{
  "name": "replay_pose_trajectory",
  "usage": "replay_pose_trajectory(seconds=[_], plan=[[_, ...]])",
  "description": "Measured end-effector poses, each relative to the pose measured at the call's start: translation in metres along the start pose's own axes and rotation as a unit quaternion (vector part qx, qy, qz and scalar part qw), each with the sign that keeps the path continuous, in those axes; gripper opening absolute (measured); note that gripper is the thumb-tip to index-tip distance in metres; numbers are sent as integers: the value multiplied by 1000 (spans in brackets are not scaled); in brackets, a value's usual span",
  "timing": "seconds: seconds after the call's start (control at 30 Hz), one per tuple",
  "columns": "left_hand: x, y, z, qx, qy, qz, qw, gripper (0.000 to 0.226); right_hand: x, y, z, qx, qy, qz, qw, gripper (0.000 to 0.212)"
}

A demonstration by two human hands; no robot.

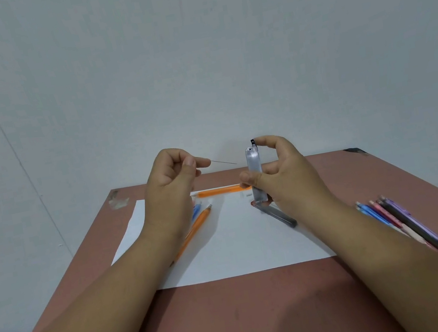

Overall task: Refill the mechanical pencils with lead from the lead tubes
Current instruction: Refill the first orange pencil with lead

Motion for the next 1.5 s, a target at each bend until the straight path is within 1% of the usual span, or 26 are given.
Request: replay_pose_trajectory(seconds=[0.13, 0.33, 0.53, 0.67, 0.77, 0.8, 0.9, 0.97, 1.07, 1.1, 1.17, 1.27, 1.33, 1.47, 1.5], plan=[[1, 0, 1, -5, 1, 12, 1000, 18, 0, 3, 3, -20, 20, -11, 1000, 57], [2, 3, 1, -19, 6, 31, 999, 17, 3, 2, 2, -1, 29, -15, 999, 51], [3, 6, 3, -51, 12, 47, 998, 15, 5, 2, 1, 7, 36, -16, 999, 41], [2, 12, 4, -71, 9, 56, 996, 14, 5, -4, -3, 61, 29, -44, 997, 37], [3, 16, 6, -82, 7, 69, 994, 14, 8, -9, -9, 92, 45, -71, 992, 42], [4, 18, 7, -85, 9, 73, 994, 13, 9, -10, -10, 100, 53, -95, 989, 44], [6, 20, 8, -91, 21, 76, 993, 13, 9, -17, -12, 156, 65, -183, 969, 46], [6, 19, 9, -85, 27, 91, 992, 13, 7, -22, -16, 195, 65, -232, 951, 40], [5, 16, 8, -68, 27, 117, 990, 13, 7, -26, -20, 220, 86, -293, 927, 27], [4, 15, 7, -63, 26, 121, 990, 13, 8, -25, -19, 216, 89, -300, 925, 21], [3, 13, 6, -52, 27, 131, 990, 13, 8, -21, -15, 182, 85, -307, 930, 11], [2, 11, 5, -37, 23, 149, 988, 13, 5, -10, -7, 101, 78, -327, 936, 18], [2, 9, 5, -25, 19, 159, 987, 12, 3, -4, -3, 59, 77, -320, 943, 20], [3, 7, 3, -4, 13, 169, 986, 12, 3, 0, 1, -2, 107, -287, 952, 7], [3, 6, 4, 0, 8, 175, 984, 12, 5, 0, 1, -13, 122, -284, 951, 7]])
Point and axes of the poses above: each hand's wrist, its own z-axis towards the middle knuckle, its own y-axis out of the back of the hand, x = y × z, the point moved 6 cm from there along z, towards the middle knuckle, and after that the axes turned 11 degrees about -z, right-handed, at the moved point
